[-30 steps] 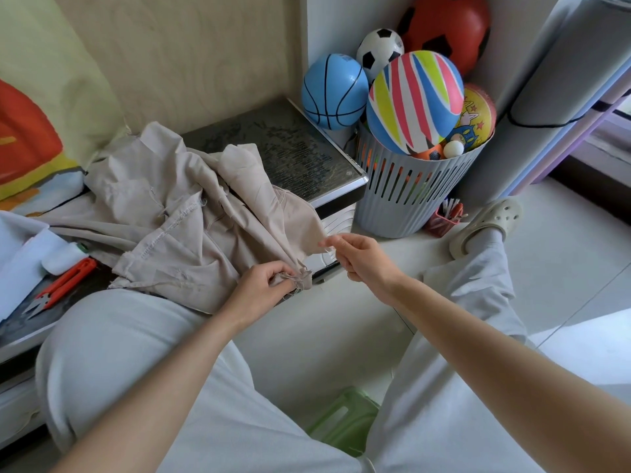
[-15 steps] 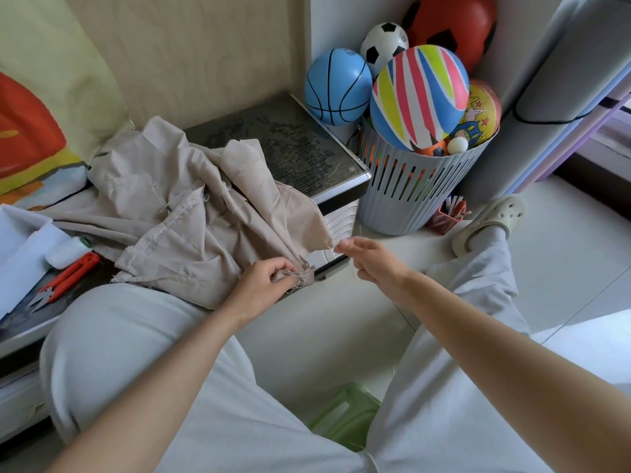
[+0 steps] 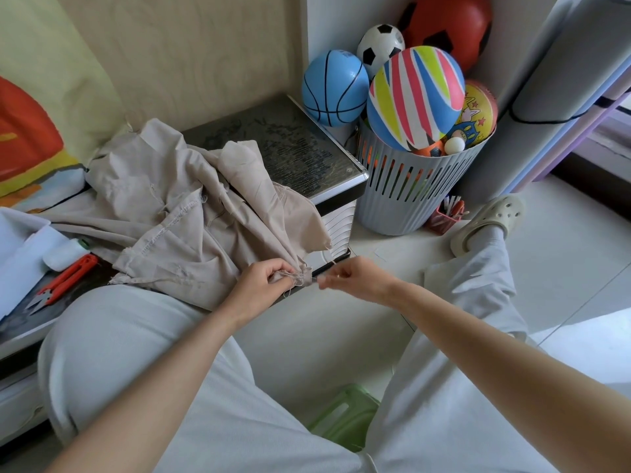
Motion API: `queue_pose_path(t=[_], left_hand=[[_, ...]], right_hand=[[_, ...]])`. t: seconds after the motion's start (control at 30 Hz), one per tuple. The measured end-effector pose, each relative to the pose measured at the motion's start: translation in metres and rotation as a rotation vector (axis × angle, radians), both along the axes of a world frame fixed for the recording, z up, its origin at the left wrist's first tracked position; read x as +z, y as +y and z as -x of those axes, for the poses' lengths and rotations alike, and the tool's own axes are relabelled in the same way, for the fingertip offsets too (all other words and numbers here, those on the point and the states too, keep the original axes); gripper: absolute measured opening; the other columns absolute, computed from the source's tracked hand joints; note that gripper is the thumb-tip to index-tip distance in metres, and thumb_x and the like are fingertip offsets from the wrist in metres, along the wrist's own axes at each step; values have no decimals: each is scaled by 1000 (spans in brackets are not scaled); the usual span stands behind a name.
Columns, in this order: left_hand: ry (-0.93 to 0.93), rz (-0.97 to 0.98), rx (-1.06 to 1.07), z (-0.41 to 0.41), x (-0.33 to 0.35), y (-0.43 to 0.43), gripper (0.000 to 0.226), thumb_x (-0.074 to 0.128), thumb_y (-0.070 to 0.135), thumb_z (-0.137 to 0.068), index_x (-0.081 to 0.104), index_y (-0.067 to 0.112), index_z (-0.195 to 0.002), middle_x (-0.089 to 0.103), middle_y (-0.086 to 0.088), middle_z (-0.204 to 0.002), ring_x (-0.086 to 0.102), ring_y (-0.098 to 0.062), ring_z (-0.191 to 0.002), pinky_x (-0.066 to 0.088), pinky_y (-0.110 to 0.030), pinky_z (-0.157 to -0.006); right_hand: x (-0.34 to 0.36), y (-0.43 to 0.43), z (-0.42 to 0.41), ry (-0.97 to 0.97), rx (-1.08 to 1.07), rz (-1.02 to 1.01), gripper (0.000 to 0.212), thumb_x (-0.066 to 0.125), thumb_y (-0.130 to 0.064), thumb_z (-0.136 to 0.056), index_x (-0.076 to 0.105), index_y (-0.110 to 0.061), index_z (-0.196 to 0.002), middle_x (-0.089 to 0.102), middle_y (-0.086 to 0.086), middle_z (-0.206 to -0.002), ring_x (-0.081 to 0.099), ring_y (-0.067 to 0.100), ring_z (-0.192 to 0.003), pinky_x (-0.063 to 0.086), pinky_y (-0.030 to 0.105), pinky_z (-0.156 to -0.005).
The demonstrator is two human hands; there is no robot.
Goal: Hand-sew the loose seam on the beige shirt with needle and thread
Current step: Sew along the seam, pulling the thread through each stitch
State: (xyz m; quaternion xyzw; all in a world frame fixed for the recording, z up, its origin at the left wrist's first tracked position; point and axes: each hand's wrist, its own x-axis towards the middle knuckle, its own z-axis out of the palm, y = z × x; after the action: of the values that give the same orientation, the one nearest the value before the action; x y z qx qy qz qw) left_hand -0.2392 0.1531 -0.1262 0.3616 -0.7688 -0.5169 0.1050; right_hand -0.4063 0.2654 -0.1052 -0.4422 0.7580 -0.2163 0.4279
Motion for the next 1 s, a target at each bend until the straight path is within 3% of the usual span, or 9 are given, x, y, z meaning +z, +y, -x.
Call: queue_pose_path(t=[0.1, 0.2, 0.3, 0.4, 0.47, 0.67, 0.8, 0.93, 1.0], left_hand=[[-2, 6, 3, 0, -1, -1, 9, 57, 29, -68, 64, 27, -72, 65, 7, -70, 53, -2, -65, 41, -17, -64], [4, 12, 2, -2, -3, -2, 5, 61, 24, -73, 65, 28, -73, 66, 10, -71, 53, -1, -65, 41, -17, -66], [-13, 53, -16, -2, -6, -3, 22, 65, 9, -84, 64, 29, -74, 63, 24, -64, 52, 7, -61, 38, -9, -63], [-11, 56, -17, -1, -4, -2, 19, 66, 13, -84, 63, 28, -74, 62, 25, -62, 52, 8, -61, 38, -8, -63], [-6, 45, -17, -2, -5, -3, 19, 66, 14, -84, 64, 29, -73, 64, 24, -65, 53, 6, -64, 40, -12, -66], [6, 24, -24, -1, -3, -1, 25, 63, 6, -86, 64, 27, -74, 66, 25, -67, 56, 10, -67, 40, -9, -69], [8, 27, -27, -2, -3, -2, 25, 63, 5, -85, 64, 26, -73, 67, 17, -70, 58, 4, -72, 43, -13, -73], [41, -5, -8, -1, 0, -1, 19, 62, 4, -86, 63, 22, -78, 66, 13, -72, 57, 7, -69, 41, -9, -69], [60, -29, 0, -1, 1, 1, 18, 62, 3, -86, 60, 19, -79, 64, 7, -75, 55, 4, -67, 41, -11, -67]], right_hand=[[2, 5, -3, -176, 17, 4, 21, 57, -24, -95, 64, -23, -75, 65, -14, -76, 46, -6, -51, 32, 6, -49], [0, 9, -4, -421, -186, 104, 21, 48, -21, -99, 60, -16, -82, 46, -19, -47, 28, 2, -42, 23, 12, -45], [-6, 11, -2, -622, -440, 209, 22, 43, -24, -101, 58, -15, -88, 29, -15, -50, 22, 4, -45, 25, 13, -42], [-9, 11, 0, -849, -592, 287, 22, 38, -23, -103, 54, -10, -102, 41, -14, -53, 17, 5, -45, 20, 14, -39], [-7, 9, -1, -925, -606, 313, 23, 33, -23, -104, 49, -11, -92, 53, -13, -57, 17, 4, -45, 18, 14, -38], [-13, 4, -9, -348, -447, 209, 28, 42, -18, -101, 60, -14, -79, 34, -4, -55, 25, 4, -41, 21, 12, -41], [-15, 6, -15, -21, -129, 48, 28, 50, -32, -96, 71, -14, -92, 51, 9, -67, 44, 20, -60, 34, 23, -57], [-12, 5, -16, -42, -46, 67, 22, 58, -30, -92, 70, -23, -76, 52, 9, -65, 36, 13, -56, 32, 26, -57], [-7, 3, -14, -68, -142, 130, 22, 58, -27, -92, 70, -22, -74, 51, -7, -56, 35, 8, -52, 31, 20, -52]])
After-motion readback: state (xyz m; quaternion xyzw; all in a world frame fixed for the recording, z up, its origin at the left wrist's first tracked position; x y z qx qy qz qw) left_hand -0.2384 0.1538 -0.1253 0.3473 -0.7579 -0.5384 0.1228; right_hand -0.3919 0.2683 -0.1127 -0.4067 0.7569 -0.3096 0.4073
